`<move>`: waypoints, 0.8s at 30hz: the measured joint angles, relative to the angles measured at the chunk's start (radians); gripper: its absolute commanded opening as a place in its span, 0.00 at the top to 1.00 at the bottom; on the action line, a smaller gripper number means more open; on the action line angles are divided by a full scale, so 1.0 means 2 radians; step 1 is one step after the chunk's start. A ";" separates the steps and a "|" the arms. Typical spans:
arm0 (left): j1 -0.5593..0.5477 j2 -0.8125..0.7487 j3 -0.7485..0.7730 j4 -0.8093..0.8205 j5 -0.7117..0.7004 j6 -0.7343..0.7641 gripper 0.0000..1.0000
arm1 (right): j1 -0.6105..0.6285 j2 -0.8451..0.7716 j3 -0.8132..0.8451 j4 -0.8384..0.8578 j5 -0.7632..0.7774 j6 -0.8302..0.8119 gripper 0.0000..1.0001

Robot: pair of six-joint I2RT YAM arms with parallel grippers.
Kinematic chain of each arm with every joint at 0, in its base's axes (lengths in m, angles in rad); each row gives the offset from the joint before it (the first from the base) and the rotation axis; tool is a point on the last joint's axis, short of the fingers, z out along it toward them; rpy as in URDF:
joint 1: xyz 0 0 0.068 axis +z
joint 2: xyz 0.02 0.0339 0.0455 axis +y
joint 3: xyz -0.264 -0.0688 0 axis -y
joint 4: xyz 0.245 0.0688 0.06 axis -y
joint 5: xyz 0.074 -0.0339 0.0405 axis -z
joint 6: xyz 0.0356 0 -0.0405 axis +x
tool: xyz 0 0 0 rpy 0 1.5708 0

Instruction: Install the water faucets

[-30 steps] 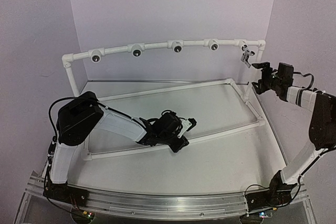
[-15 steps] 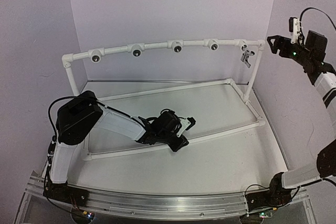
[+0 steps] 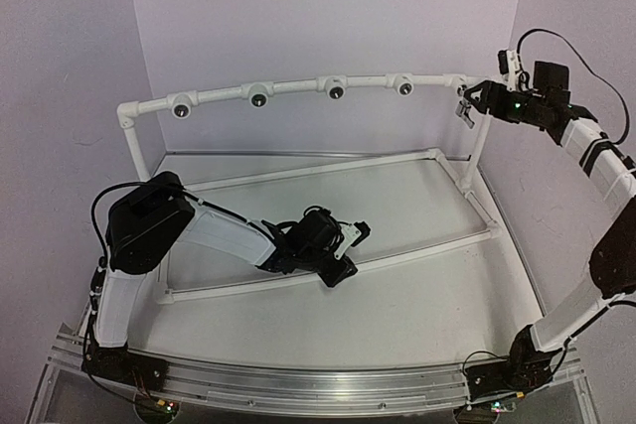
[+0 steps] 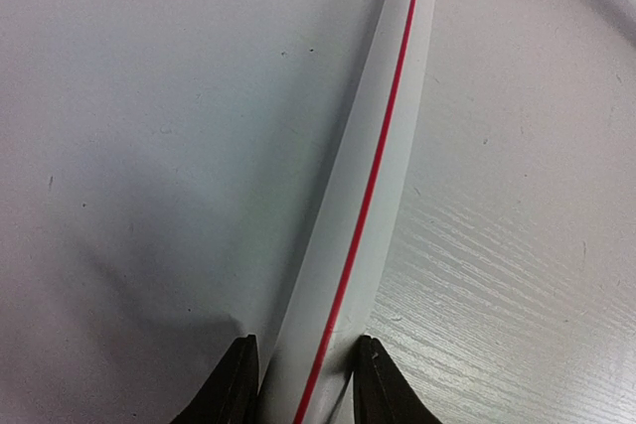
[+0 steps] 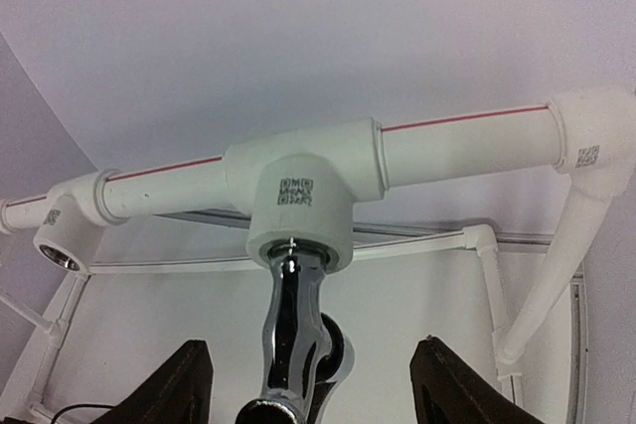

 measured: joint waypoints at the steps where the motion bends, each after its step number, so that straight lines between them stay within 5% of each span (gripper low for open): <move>1: 0.000 0.000 0.000 0.000 0.000 0.000 1.00 | 0.000 0.000 0.000 0.007 0.002 0.009 0.47; 5: 0.000 0.000 0.001 -0.001 0.000 0.000 1.00 | 0.000 0.003 0.000 0.032 0.017 0.076 0.57; 10: 0.000 0.000 0.001 -0.001 0.000 0.000 1.00 | 0.000 0.024 0.000 0.064 0.004 0.158 0.39; 15: 0.000 0.000 0.001 -0.001 0.001 0.000 1.00 | 0.016 0.038 0.000 0.064 0.005 0.177 0.36; 20: 0.000 0.000 0.001 -0.001 0.001 0.000 1.00 | 0.033 0.039 -0.009 0.062 0.022 0.183 0.74; 24: 0.001 0.001 0.001 -0.001 0.003 0.000 1.00 | 0.036 0.032 -0.025 0.074 0.036 0.228 0.79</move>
